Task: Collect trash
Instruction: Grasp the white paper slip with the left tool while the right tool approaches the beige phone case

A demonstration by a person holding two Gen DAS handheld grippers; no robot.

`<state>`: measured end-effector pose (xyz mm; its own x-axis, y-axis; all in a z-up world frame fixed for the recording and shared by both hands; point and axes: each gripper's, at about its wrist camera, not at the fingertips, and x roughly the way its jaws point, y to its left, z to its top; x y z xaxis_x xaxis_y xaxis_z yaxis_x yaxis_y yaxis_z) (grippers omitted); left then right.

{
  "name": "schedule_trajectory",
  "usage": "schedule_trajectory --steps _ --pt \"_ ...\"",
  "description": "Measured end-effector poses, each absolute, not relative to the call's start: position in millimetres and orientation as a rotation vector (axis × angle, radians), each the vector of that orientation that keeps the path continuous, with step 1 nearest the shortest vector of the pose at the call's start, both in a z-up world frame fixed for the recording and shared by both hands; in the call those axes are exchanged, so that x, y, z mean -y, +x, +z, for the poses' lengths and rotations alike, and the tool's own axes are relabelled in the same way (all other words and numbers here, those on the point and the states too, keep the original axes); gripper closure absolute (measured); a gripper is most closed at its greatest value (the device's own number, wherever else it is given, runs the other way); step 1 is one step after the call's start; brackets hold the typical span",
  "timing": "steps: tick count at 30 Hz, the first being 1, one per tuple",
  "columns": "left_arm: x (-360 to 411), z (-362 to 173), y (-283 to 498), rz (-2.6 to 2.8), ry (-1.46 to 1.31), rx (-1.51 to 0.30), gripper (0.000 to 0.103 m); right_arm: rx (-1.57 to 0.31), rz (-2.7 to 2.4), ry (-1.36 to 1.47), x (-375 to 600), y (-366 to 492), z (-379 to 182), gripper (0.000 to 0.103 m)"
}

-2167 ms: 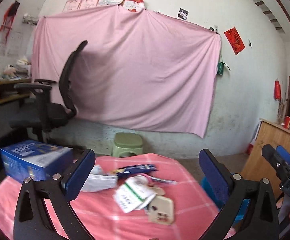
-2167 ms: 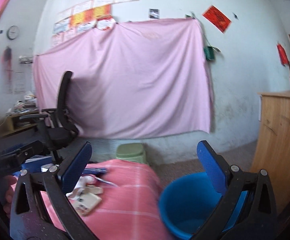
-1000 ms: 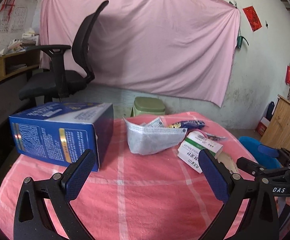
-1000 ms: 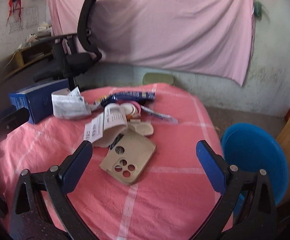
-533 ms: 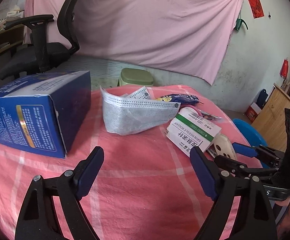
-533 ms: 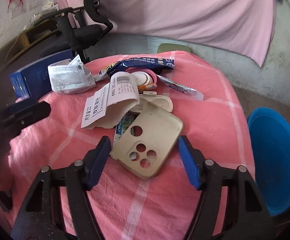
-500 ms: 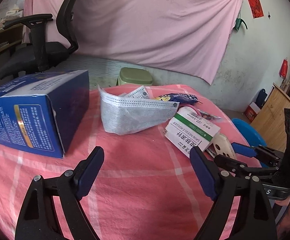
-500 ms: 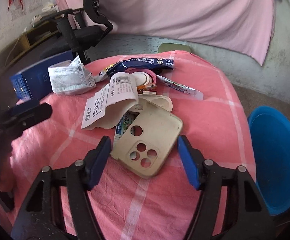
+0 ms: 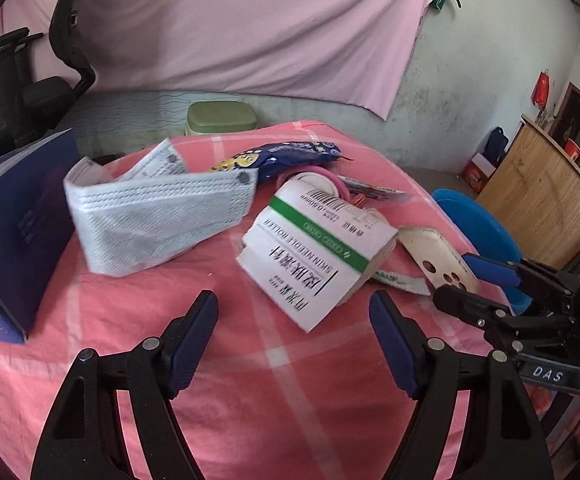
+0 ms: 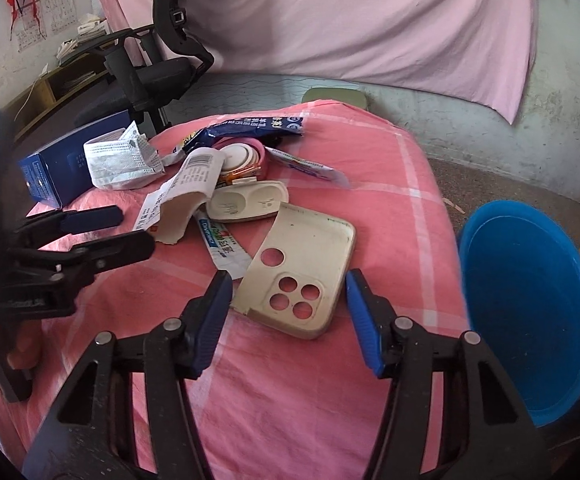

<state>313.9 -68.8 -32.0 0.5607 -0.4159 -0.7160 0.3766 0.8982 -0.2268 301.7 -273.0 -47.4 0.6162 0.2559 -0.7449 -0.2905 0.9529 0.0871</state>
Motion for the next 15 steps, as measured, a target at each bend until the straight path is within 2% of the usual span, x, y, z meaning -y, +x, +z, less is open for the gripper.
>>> schedule_trajectory --steps 15 --pt "99.3 -42.4 338.2 -0.429 -0.034 -0.886 0.031 -0.853 0.306 0.004 294.2 313.3 -49.2 0.025"
